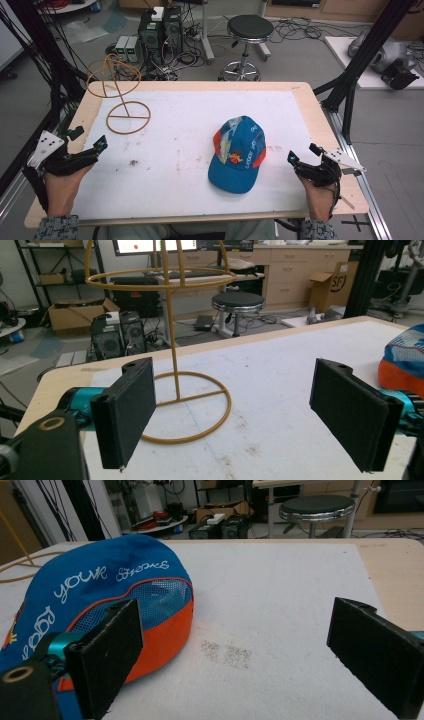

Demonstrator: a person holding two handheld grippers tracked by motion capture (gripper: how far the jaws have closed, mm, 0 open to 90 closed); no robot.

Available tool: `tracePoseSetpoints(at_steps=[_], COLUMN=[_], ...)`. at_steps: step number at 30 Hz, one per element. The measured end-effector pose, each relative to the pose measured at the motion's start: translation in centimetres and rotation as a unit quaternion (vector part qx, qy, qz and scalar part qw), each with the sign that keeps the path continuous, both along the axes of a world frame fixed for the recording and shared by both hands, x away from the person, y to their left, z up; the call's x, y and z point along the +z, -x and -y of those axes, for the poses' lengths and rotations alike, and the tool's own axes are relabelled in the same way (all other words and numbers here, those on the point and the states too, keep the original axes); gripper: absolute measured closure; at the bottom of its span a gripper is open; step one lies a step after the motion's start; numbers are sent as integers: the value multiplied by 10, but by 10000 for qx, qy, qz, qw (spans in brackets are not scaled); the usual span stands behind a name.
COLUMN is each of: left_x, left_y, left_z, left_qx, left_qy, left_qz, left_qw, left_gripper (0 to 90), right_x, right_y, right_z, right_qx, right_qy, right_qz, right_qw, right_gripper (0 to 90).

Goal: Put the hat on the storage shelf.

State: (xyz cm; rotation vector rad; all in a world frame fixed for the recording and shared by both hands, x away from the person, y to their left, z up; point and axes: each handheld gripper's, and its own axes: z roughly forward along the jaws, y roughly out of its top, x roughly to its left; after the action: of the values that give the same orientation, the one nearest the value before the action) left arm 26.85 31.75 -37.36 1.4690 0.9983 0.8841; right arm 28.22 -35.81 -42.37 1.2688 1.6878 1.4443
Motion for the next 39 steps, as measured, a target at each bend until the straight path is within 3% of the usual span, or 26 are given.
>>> tracePoseSetpoints(at_steps=[5,8,13,21,30,39], left_x=[1,2,3,1,1,1], left_y=[1,0,1,0,0,0], left_z=[-1,-2,-2,-4,-4,-5], left_qx=[33,26,44,41,45,76], left_qy=[18,27,37,58,46,72], left_qz=[28,16,36,10,2,7], left_qw=[10000,10000,10000,10000,10000,9999], left_gripper=[188,188,189,189,189,189], right_x=[0,1,6,17,39,53], right_y=[-1,-4,-10,-22,-41,-55], right_z=[-1,-4,-6,-14,-35,-60], right_qx=[-2,-76,-203,-397,-370,-369], right_qy=[25,235,365,280,432,250], right_qz=[18,-30,-61,-99,83,69], right_qw=[10000,9997,9991,9988,9983,9990], right_gripper=[71,71,71,71,72,75])
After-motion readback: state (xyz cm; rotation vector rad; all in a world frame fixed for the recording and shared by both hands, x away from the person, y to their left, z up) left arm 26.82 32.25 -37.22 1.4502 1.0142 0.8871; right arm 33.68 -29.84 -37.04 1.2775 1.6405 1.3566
